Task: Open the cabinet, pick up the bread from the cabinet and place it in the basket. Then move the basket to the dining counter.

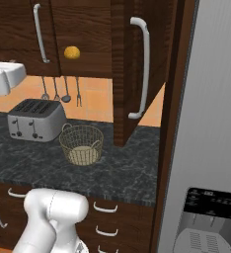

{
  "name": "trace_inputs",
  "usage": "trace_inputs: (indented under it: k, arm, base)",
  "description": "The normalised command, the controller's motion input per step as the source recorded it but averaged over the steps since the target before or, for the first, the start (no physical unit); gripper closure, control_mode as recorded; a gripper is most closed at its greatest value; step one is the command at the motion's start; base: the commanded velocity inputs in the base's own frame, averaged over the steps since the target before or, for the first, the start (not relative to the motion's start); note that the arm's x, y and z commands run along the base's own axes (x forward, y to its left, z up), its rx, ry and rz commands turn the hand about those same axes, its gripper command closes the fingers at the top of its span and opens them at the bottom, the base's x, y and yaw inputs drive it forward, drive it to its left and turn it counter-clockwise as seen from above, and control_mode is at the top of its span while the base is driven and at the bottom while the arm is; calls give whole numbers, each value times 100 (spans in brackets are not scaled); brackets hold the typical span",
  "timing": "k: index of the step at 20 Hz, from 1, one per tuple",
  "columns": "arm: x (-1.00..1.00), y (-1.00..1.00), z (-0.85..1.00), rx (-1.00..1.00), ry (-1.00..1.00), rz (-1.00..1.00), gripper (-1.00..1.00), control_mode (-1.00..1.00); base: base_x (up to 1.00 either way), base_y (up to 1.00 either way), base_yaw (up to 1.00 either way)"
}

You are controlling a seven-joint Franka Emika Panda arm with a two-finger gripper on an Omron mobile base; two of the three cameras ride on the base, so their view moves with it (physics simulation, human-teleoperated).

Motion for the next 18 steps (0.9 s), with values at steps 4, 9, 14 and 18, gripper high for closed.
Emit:
trace_inputs:
  k: [4,9,14,18]
  arm:
    - [39,0,8,-3,2,0,-100,-100]
    - [41,5,-3,-11,-19,0,-100,-100]
    - [38,3,-24,-7,-15,0,-100,-100]
    - [56,7,-11,0,0,-2,-100,-100]
  base:
    - [0,0,0]
    - [0,0,0]
    - [0,0,0]
    - [0,0,0]
